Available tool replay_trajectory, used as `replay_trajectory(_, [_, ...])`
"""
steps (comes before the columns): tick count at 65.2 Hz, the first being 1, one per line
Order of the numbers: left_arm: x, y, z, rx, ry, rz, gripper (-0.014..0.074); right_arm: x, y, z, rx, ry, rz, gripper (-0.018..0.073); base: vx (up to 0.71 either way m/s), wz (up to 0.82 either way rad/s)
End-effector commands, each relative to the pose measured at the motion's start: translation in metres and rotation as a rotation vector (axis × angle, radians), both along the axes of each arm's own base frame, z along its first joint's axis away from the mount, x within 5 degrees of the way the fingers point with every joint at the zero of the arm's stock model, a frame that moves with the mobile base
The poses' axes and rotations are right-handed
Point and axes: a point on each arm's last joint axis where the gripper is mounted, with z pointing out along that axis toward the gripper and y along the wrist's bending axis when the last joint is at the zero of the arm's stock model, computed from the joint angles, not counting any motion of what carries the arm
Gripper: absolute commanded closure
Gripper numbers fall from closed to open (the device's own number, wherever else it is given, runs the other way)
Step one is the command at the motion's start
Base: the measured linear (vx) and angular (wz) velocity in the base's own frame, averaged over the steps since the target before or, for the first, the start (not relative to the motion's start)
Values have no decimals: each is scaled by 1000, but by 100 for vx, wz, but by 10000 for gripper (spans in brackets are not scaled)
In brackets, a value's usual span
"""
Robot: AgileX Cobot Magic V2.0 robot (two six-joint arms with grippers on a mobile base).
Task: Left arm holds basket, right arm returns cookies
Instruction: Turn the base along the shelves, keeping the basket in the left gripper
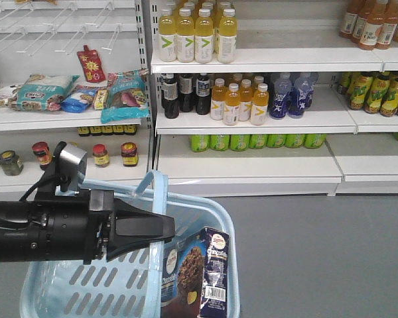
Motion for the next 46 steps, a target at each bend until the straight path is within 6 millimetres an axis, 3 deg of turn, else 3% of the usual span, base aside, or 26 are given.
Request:
replay_trajectory(1, [0, -2, 28, -157, -37, 13, 599, 0, 0, 2, -8, -65, -1, 565, 41, -11])
replay_trajectory(25, [0, -2, 28, -153, -37, 17, 599, 0, 0, 2, -8, -65, -1, 565, 38, -22])
replay_trajectory(46, [0, -2, 28, -153, -37, 17, 599, 0, 0, 2, -8, -65, -1, 565, 28, -71])
